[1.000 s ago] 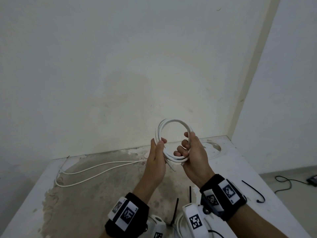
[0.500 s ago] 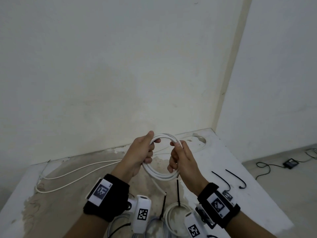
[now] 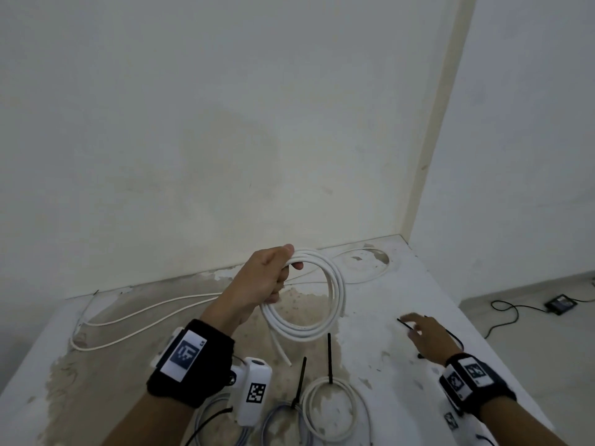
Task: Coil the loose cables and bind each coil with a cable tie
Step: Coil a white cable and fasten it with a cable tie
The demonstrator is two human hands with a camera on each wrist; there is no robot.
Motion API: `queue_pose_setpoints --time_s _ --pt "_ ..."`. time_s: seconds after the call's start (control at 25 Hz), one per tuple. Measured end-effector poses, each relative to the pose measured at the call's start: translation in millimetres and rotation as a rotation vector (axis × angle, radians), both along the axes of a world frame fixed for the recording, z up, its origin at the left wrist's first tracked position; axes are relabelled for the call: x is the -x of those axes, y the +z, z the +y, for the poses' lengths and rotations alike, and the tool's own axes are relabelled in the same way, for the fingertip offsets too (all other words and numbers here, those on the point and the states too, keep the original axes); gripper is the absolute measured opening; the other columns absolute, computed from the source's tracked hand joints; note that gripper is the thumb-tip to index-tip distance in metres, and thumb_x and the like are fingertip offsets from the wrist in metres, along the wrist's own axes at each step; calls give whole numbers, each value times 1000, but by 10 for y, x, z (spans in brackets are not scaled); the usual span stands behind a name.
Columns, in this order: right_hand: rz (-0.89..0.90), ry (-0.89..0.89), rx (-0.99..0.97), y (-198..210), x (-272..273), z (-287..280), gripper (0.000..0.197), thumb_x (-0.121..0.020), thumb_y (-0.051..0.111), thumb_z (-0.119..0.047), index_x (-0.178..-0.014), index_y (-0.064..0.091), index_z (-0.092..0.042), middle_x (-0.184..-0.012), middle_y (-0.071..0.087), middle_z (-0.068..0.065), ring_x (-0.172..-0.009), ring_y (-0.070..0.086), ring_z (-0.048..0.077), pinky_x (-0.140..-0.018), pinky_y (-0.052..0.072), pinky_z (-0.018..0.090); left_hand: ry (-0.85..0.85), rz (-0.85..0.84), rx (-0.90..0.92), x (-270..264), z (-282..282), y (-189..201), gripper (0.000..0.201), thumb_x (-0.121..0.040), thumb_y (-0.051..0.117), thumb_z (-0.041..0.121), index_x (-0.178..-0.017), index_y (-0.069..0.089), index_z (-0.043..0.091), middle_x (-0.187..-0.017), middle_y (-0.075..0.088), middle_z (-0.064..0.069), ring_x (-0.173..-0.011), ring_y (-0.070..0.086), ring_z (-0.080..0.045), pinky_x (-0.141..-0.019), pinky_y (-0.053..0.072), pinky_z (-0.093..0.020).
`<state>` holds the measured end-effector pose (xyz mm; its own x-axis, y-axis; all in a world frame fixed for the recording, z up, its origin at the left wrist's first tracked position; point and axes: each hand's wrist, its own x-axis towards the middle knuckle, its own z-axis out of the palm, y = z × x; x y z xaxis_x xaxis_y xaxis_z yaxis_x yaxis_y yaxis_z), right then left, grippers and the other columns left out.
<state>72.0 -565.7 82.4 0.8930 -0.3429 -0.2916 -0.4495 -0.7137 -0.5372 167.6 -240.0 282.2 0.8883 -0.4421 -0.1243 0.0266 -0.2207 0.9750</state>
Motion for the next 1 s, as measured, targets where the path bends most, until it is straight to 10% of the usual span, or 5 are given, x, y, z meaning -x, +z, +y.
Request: queue_pose_setpoints --time_s 0.16,0.36,0.6,0.76,1.0 --pt "248 97 306 -796 271 -281 42 -98 47 -13 -137 46 -28 -140 34 8 -99 55 23 -84 50 29 -26 -2 -17 29 -26 -31 41 -103 40 37 -82 62 10 -56 21 4 -54 10 -17 -48 14 -27" --pt "202 76 433 -832 356 -117 11 -103 43 -25 -110 50 -27 -122 42 0 -86 43 15 -75 52 29 17 -4 14 -13 -45 -81 41 -104 39 36 -82 61 9 -56 21 5 -50 12 -14 -51 12 -32" --pt "-399 -81 -330 378 59 279 19 -98 57 -4 -81 59 -14 -84 69 10 -72 63 21 -62 55 36 149 -84 -5 -130 -8 -166 43 -104 38 36 -80 64 10 -54 26 5 -44 19 -10 -45 21 -23" --pt "-449 177 -978 1674 56 751 18 -100 47 -5 -85 54 2 -78 64 15 -70 60 27 -71 55 36 232 -135 -16 -211 11 -190 44 -103 39 37 -81 65 11 -54 29 5 -43 22 -9 -43 25 -19" --pt "-550 72 -906 1993 -169 1506 14 -100 52 -4 -90 61 0 -87 75 15 -77 71 24 -77 61 32 217 -265 -8 -172 -11 -74 45 -103 39 36 -75 65 14 -50 33 9 -40 26 -6 -41 26 -21"
